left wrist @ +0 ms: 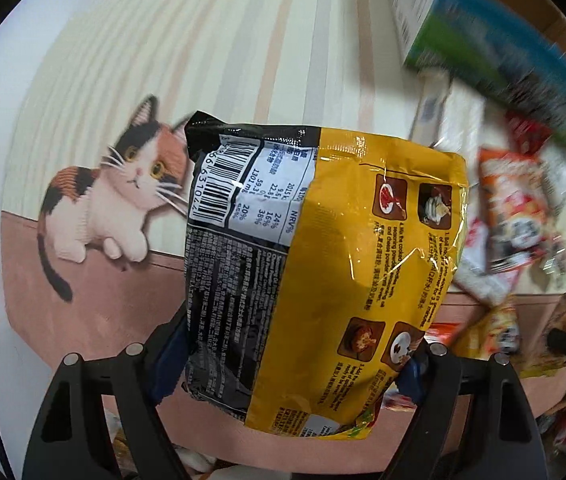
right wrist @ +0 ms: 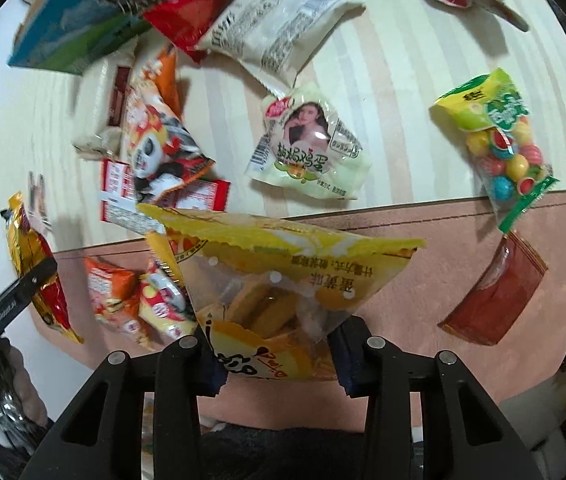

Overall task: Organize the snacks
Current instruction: 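Carry both bags into the cardboard box and open both tools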

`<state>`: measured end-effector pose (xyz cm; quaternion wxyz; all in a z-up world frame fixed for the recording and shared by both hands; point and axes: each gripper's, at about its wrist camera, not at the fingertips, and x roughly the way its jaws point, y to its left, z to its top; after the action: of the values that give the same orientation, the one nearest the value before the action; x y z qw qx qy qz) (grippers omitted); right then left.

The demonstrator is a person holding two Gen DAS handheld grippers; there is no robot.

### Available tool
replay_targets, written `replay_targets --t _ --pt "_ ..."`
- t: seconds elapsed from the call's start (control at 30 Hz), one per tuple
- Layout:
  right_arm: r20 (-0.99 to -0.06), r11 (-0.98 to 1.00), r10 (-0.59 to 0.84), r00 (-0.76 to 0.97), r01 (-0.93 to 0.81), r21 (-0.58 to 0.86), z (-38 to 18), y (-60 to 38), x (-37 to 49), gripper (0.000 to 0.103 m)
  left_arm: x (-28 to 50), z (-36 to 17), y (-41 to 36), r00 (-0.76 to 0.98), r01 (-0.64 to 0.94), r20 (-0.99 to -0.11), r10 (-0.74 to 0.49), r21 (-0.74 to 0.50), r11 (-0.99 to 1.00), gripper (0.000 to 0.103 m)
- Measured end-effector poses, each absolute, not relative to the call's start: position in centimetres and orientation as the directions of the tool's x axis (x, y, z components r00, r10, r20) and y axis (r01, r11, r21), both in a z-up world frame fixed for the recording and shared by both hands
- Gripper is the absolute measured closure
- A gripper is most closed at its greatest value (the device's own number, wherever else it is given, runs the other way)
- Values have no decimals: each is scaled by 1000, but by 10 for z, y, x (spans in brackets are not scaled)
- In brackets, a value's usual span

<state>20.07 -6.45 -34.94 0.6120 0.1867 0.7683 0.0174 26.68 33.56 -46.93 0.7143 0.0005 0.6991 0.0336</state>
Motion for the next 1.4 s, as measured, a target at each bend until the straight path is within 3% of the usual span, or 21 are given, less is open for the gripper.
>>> replay_targets --t 0.17,0.37,0.57,0.67,0.8,0.87,1.07,1.4 --pt "-920 905 377 -106 255 341 -290 -84 212 59 263 -417 341 121 -43 -992 -23 -29 999 20" --pt "-907 891 421 15 181 416 -204 -109 276 59 337 -369 290 179 0 -972 -154 -157 988 20" --pt "-931 928 353 98 94 362 -164 -95 380 59 430 -366 251 200 57 -964 -174 -165 985 20" --pt "-941 941 327 85 66 332 -171 -98 428 59 483 -387 239 164 45 -971 -176 -171 984 20" --pt "-945 944 325 13 57 326 -201 -106 480 59 532 -362 184 102 42 -980 -170 -167 985 20" --pt "-954 954 298 -8 43 298 -216 -109 504 59 553 -384 178 58 46 -985 -165 -162 986 20" --pt "-944 949 314 -102 76 307 -260 -108 547 59 582 -425 157 -47 35 -979 -199 -200 979 20" --pt "-940 955 295 -173 71 287 -290 -104 562 58 604 -434 132 -123 45 -972 -201 -208 977 20"
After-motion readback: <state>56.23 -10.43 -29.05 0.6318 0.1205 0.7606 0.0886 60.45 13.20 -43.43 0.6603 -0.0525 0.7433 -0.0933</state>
